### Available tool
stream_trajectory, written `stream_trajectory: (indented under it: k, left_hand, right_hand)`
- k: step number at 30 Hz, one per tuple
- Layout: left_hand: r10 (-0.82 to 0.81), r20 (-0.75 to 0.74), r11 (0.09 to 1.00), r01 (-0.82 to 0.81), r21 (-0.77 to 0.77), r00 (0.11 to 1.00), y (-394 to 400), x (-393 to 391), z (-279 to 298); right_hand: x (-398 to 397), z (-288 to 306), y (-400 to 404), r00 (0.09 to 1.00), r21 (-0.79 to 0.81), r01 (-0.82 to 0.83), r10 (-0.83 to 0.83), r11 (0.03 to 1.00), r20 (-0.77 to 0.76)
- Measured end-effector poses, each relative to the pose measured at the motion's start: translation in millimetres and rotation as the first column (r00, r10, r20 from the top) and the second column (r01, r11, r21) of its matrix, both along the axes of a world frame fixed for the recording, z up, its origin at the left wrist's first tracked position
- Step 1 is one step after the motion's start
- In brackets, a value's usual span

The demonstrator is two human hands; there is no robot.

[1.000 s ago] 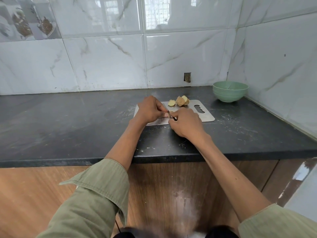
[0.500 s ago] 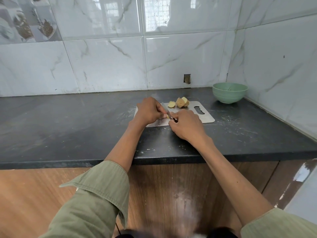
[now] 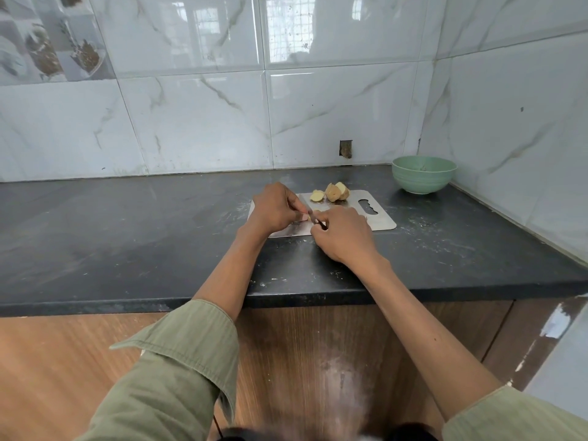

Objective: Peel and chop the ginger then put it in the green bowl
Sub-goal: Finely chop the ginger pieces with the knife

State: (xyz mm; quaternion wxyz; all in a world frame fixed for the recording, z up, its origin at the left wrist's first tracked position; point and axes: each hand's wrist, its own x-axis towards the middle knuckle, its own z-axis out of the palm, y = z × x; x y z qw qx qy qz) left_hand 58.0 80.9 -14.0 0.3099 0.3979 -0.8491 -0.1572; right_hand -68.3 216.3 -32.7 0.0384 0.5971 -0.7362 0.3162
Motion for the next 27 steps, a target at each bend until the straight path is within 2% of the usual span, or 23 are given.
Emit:
stream_trajectory:
  k: [4,8,10,13,17,27]
  left_hand:
    - [0.009,0.01,1.0,-0.009,0.0,1.0,-4.9,-1.8,-1.5]
    - [0.005,0.015,0.999,-0.004,-0.036,1.0,-5.3,-2.2,-1.8]
    - [-0.007,0.036,0.998,0.009,-0.065,0.999,-4.9,-2.7,-3.2]
    - [-0.073,0.155,0.989,0.092,-0.12,0.985,-4.3,-6.8,-5.8]
    - [-0.141,0.281,0.981,0.171,-0.086,0.949,-3.4,-10.6,-6.8]
    - [-0.078,0.193,0.983,0.108,-0.147,0.978,-0.7,-13.2,-9.0]
  right_hand:
    - [-1.6,2.0,9.2,0.998,-0.137,0.049,-0.044,0.989,0.042]
    - [-7.1,5.9,14.5,0.976,-0.259,0.164,-0.119,0.952,0.18]
    - [-9.1,5.6,15.0,0.972,-0.234,0.18,-0.137,0.955,0.19]
    - [-8.3,5.5,18.0,0.974,-0.195,0.165,-0.129,0.967,0.185]
    - [-8.2,5.1,17.5,0.971,-0.171,0.173,-0.138,0.97,0.197]
    - [-10.5,4.9,18.1,0.957,-0.103,0.221,-0.195,0.97,0.215]
